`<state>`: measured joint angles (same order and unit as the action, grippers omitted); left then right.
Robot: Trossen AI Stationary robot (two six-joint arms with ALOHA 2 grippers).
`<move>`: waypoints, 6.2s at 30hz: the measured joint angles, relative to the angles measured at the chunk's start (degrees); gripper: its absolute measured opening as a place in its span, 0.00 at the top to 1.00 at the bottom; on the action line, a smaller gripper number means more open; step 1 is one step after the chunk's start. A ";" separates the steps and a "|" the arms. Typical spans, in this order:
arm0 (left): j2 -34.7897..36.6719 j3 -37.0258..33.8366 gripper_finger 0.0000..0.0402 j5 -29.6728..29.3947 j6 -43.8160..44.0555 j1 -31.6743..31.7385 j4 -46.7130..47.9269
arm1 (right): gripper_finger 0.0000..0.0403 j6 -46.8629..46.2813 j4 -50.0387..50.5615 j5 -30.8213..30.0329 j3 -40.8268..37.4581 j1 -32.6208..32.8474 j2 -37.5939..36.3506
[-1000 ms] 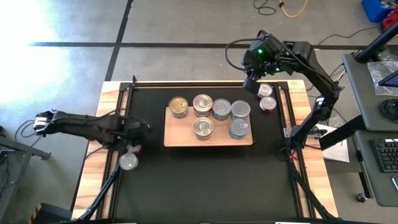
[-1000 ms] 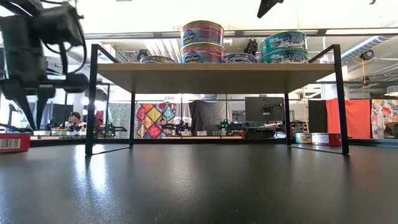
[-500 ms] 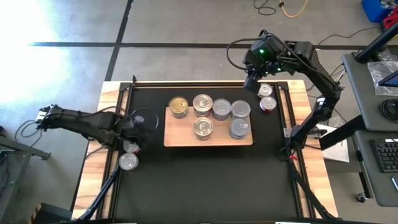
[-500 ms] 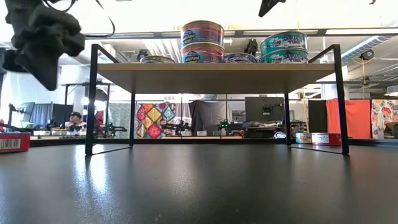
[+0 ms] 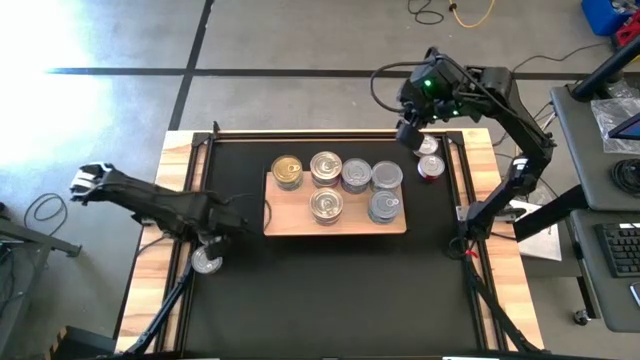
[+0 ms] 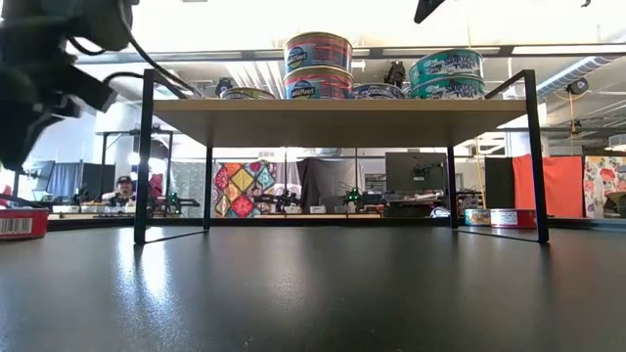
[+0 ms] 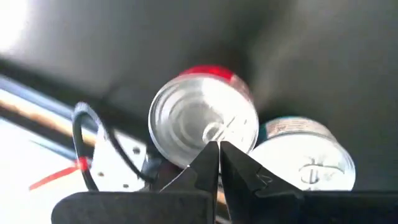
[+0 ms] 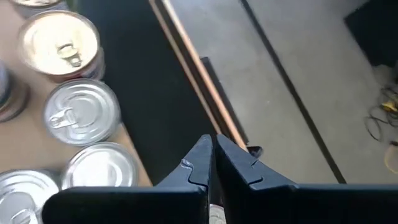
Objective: Stack canned seafood by type on shelf
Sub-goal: Put the red tuna can on the shelf
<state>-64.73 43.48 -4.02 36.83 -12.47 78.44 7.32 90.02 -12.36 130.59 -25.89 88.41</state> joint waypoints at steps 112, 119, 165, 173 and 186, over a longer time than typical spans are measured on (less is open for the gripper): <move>-27.23 21.99 0.52 -13.43 34.76 -46.79 -15.37 | 0.87 -71.72 -51.78 -17.68 -43.69 74.42 15.92; -30.34 20.47 0.35 -13.93 34.80 -54.30 -15.46 | 0.65 -74.44 -51.76 -17.81 -31.34 69.21 28.38; -26.21 8.73 0.30 -28.23 36.45 -52.62 -46.08 | 0.57 -87.70 -38.35 -18.77 3.76 65.13 55.03; -28.87 10.93 0.30 -28.05 37.15 -52.61 -46.46 | 0.57 -99.31 -10.36 -18.28 3.80 62.72 54.14; -27.14 10.81 0.30 -29.91 45.85 -57.74 -39.79 | 0.54 -109.76 -10.93 -15.69 3.76 67.01 51.66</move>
<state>-91.88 54.30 -33.93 82.68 -70.22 38.66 -102.44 79.09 -28.05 134.34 41.12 140.06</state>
